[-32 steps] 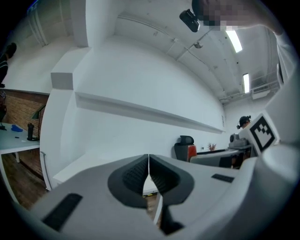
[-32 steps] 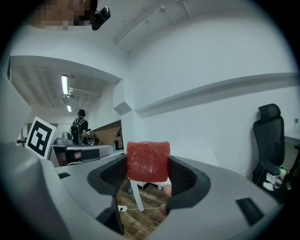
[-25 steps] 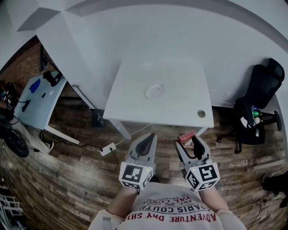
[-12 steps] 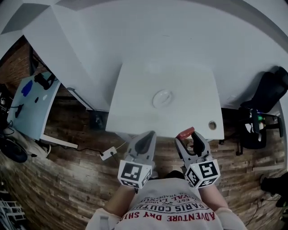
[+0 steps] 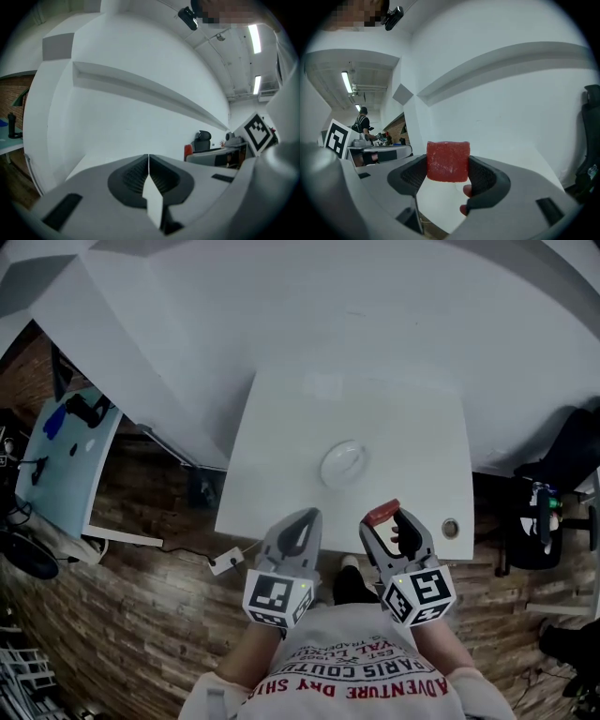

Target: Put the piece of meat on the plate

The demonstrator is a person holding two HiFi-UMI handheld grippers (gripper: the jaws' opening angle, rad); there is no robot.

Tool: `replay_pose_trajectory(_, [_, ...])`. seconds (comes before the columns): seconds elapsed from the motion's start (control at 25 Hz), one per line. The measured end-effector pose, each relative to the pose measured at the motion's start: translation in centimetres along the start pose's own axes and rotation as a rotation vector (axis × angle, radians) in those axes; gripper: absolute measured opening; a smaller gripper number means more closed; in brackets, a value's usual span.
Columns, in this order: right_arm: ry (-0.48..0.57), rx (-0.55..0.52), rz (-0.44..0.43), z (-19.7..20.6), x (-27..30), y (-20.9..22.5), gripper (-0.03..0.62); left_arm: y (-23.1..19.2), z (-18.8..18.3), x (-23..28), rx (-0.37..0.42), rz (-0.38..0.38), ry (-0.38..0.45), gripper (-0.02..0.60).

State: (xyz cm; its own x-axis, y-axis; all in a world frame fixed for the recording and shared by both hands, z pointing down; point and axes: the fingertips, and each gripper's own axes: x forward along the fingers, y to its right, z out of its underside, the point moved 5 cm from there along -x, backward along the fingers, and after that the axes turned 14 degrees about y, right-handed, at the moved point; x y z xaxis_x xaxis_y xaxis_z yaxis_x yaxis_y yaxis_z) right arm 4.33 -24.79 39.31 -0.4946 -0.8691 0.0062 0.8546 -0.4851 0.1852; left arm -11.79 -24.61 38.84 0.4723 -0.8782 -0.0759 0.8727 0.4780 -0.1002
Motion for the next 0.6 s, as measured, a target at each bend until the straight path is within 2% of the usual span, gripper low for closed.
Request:
replay_pose_trajectory(0.32, [-0.098, -0.005, -0.064, 0.7, 6.9, 5.9, 0.281, -2.5, 2.0, 7.3, -0.011, -0.083, -0.054, 0.009])
replay_pose_trajectory(0.6, [-0.246, -0.004, -0.122, 4.3, 12.5, 9.2, 0.281, -4.7, 5.5, 10.5, -0.046, -0.176, -0.141, 0.009])
